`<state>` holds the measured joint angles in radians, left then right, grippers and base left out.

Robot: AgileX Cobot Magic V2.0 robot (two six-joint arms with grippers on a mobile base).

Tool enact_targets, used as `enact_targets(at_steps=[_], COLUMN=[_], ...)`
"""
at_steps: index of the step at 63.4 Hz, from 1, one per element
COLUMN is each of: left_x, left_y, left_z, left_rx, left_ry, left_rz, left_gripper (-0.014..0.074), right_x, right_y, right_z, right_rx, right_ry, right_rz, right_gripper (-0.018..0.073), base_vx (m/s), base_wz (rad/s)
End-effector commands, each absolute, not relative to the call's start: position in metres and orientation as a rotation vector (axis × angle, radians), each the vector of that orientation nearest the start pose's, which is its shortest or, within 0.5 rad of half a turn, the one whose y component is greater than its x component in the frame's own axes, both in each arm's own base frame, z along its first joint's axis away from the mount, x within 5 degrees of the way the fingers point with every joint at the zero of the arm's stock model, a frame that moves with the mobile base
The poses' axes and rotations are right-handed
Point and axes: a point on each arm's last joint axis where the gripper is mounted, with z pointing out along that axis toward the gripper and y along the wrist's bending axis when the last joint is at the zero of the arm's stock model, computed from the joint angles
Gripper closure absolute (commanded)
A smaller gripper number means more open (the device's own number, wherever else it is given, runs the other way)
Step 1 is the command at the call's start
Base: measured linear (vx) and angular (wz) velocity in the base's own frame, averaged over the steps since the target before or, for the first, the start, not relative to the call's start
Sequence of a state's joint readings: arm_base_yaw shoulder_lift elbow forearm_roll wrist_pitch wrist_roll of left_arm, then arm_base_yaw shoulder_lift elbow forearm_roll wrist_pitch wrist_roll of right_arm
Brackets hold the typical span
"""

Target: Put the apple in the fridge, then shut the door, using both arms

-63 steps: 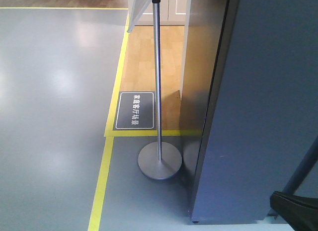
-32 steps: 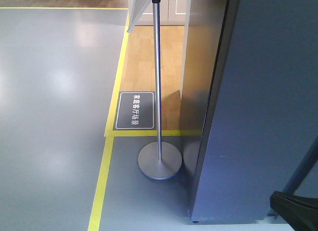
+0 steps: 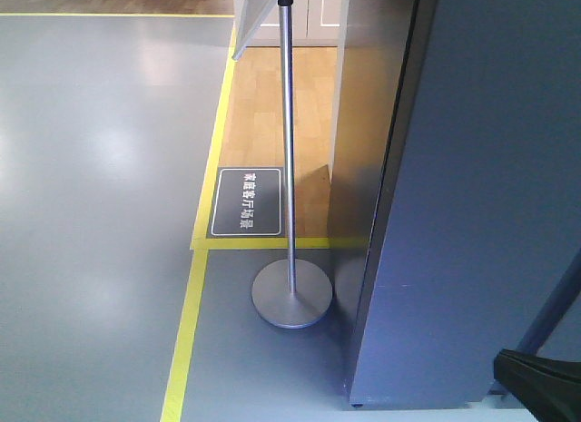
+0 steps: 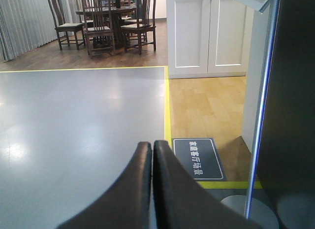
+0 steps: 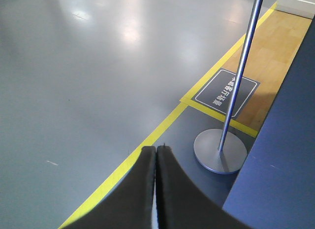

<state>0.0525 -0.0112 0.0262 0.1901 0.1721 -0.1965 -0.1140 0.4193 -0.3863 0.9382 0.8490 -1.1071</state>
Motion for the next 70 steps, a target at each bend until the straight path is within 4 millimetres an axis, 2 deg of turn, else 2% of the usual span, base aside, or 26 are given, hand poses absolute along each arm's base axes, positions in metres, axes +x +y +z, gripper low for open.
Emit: enact_targets(at_steps=[1, 21, 33, 42, 50, 58, 70], left_x=[0.056, 0.056, 0.056, 0.056, 0.056, 0.056, 0.056], left_y=[0.005, 0.005, 0.005, 0.005, 0.005, 0.005, 0.005], left_z=[0.189, 0.189, 0.189, 0.189, 0.189, 0.189, 0.189], left_rx=[-0.071, -0.071, -0.071, -0.071, -0.071, -0.071, -0.071], left_ry=[1.604, 1.604, 1.604, 1.604, 1.604, 1.604, 1.604], left_rz=[0.043, 0.043, 0.043, 0.043, 0.043, 0.043, 0.043], left_gripper=[0.0603, 0.0603, 0.0603, 0.0603, 0.0603, 0.0603, 0.0603], right_x=[0.078, 0.078, 0.076, 0.072, 0.072, 0.067, 0.058], right_y=[0.047, 0.046, 0.043, 0.038, 0.028, 0.018, 0.008], right_z=[0.282, 0.282, 0.284, 0.285, 0.263, 0.233, 0.207], right_rx=[-0.596, -0.6, -0.606, -0.52, -0.328, -0.11, 0.049], right_ry=[1.861, 1.864, 1.833, 1.795, 1.8, 1.791, 1.715], right_rz=[0.378, 0.37, 0.284, 0.234, 0.218, 0.237, 0.22], right_gripper=[0.0566, 0.0566, 0.0566, 0.0566, 0.0566, 0.0564, 0.0563], base_vx=[0.0, 0.0, 0.0, 0.0, 0.0, 0.0, 0.0], base_wz=[0.0, 0.0, 0.0, 0.0, 0.0, 0.0, 0.0])
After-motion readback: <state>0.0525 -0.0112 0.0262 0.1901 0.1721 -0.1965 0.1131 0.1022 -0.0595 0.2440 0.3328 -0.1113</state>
